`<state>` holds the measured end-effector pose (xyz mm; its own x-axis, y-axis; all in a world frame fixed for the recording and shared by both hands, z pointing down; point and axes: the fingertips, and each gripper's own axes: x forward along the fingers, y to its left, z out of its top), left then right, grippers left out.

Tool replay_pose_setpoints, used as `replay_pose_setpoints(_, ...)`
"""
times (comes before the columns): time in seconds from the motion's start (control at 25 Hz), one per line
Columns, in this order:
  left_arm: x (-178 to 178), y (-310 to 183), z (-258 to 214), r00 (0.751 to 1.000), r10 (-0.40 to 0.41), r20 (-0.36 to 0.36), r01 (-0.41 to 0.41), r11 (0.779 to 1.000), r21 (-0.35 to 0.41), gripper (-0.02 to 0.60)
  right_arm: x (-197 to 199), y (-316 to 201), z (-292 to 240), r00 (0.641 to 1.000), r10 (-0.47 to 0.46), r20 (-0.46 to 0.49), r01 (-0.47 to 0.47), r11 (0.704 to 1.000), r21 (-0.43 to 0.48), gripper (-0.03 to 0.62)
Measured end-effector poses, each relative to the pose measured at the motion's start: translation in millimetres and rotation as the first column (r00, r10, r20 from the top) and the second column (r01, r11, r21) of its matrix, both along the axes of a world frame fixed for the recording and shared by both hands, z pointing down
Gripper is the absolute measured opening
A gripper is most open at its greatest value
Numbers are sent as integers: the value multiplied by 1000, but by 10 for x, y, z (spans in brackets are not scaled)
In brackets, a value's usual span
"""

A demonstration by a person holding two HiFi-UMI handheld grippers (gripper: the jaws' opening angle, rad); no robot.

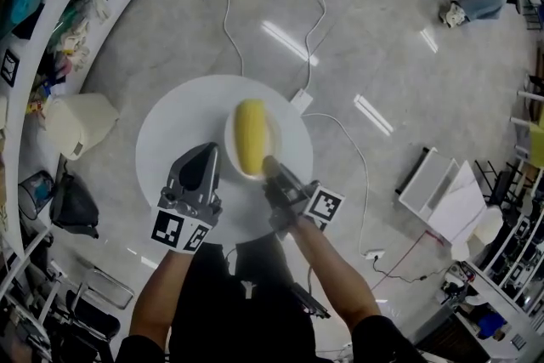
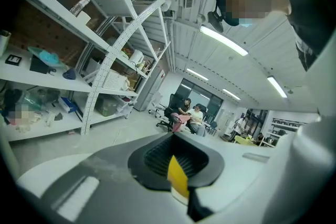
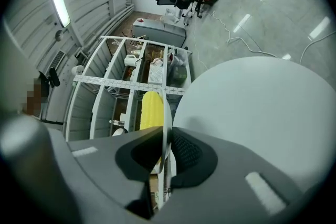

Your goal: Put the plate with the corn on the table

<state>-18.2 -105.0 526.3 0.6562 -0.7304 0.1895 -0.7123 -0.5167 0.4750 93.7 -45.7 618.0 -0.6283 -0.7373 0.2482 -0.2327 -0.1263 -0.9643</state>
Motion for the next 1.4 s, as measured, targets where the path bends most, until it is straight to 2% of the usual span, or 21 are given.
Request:
replay_pose_setpoints(0.44,-50,-56,156,1000,-13,-6,13,1000,-21,6,-26,-78,348,999,-28,-27,27,999,-43,46)
replay_pose_setpoints(1.4,-102,-43,298,1000,-11,-20,10,999,-51,6,-115,-153,669,998,-46,-42,41,993,-110,49)
